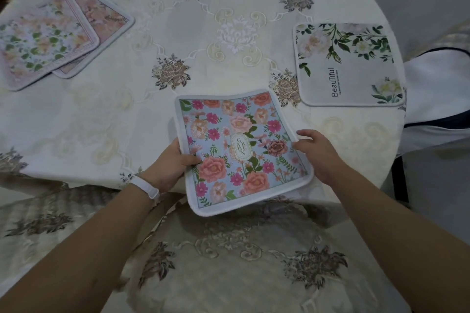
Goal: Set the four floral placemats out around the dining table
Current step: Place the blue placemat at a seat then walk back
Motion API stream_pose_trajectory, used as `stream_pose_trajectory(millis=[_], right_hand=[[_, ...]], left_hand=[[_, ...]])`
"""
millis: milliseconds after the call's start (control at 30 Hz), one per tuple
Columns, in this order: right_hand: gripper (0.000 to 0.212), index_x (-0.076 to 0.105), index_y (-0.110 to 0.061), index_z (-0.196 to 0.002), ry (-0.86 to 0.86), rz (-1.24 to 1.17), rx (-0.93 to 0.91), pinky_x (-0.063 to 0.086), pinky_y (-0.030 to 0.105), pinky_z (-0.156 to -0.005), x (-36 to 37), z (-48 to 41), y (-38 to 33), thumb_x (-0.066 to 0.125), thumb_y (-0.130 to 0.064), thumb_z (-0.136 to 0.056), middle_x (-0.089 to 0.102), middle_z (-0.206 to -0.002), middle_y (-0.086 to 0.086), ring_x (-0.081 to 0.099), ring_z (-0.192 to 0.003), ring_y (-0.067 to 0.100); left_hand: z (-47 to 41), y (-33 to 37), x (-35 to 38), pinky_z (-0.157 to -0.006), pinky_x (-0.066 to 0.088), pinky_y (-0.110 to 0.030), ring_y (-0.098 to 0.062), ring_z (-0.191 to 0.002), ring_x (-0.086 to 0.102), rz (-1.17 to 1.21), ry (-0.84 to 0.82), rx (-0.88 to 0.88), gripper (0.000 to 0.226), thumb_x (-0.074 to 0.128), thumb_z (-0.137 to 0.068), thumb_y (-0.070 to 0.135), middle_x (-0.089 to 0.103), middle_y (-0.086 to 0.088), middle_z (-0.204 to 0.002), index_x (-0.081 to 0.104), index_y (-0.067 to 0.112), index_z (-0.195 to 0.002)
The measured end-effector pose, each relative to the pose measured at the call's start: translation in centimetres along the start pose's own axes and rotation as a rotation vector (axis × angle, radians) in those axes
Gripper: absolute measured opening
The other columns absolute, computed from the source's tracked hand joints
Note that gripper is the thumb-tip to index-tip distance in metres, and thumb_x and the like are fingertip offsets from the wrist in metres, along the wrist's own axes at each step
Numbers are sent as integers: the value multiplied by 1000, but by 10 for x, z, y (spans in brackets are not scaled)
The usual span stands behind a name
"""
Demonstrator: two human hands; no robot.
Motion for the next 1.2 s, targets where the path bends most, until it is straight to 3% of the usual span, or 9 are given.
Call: stream_pose_trajectory(millis=[167, 333, 567, 700, 767, 867, 967, 1067, 1200], right_hand=[[39, 52, -20, -125, -22, 168, -46, 56, 33, -66, 8, 2, -1, 60, -4, -90, 67, -103, 7, 70, -86, 21], [29, 52, -18, -117, 52, 224, -99, 55, 32, -69, 3, 11, 4, 56, -6, -92, 65, -100, -1, 67, -87, 16], [22, 48, -22, -111, 132, 289, -160, 51, 25, -62, -7, 19, 16, 56, -11, -94, 61, -94, -9, 64, -83, 8], [23, 47, -23, -115, 161, 321, -181, 52, 24, -61, -10, 22, 19, 56, -14, -96, 60, -93, -11, 62, -80, 3], [29, 46, -23, -122, 180, 328, -185, 53, 24, -62, -12, 22, 19, 56, -14, -96, 60, -95, -10, 61, -79, 1], [37, 46, -22, -129, 189, 373, -218, 50, 20, -61, -12, 24, 15, 55, -11, -95, 58, -101, -9, 60, -82, 2], [41, 48, -20, -130, 159, 491, -297, 55, 29, -80, -10, 29, 14, 59, -14, -91, 52, -120, -2, 59, -100, 10], [51, 47, -15, -135, 87, 715, -363, 40, 32, -103, -6, 41, 20, 66, -23, -89, 46, -132, 2, 43, -116, 11], [68, 43, -14, -143, -1, 930, -417, 29, 41, -115, -2, 57, 34, 69, -40, -85, 37, -150, 8, 33, -136, 24]], left_hand=[[-11, 1, 1, -84, 57, -46, -25, -105, 68, -120, 3, 3, 51, 59, -87, -9, 70, -4, -118, 53, 20, -129], [-24, -3, -9, -84, 57, -51, -26, -98, 70, -161, 183, 17, 37, 66, -87, 3, 71, -5, -111, 56, 22, -117], [-23, -2, -3, -75, 57, -35, -19, -94, 67, -249, 316, 79, 45, 68, -88, 12, 64, -1, -110, 44, 24, -125], [-11, 2, -2, -63, 50, -18, -3, -86, 61, -412, 325, 149, 52, 73, -85, 24, 58, 12, -99, 41, 28, -125], [-1, 4, 2, -67, 52, -18, 1, -85, 58, -503, 308, 207, 49, 75, -83, 28, 56, 18, -97, 43, 30, -120], [12, -1, 3, -91, 52, -37, -17, -105, 58, -720, 307, 265, 59, 77, -81, 25, 57, 1, -115, 47, 19, -131], [24, -16, 6, -110, 37, -41, -27, -128, 44, -945, 265, 281, 74, 76, -81, 27, 46, -12, -140, 39, 8, -142], [33, -34, 7, -116, 24, -39, -27, -141, 29, -1061, 220, 276, 87, 77, -78, 39, 33, -12, -154, 33, 9, -147], [38, -47, 4, -118, 19, -43, -27, -147, 16, -1110, 194, 283, 97, 79, -73, 47, 23, -11, -159, 31, 12, -149]])
Point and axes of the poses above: each hand's wrist, its own z-axis away from the middle knuckle, its own x-axis out of the palm, y = z × x, the point moved 10 cm from there along -z, towards the middle knuckle
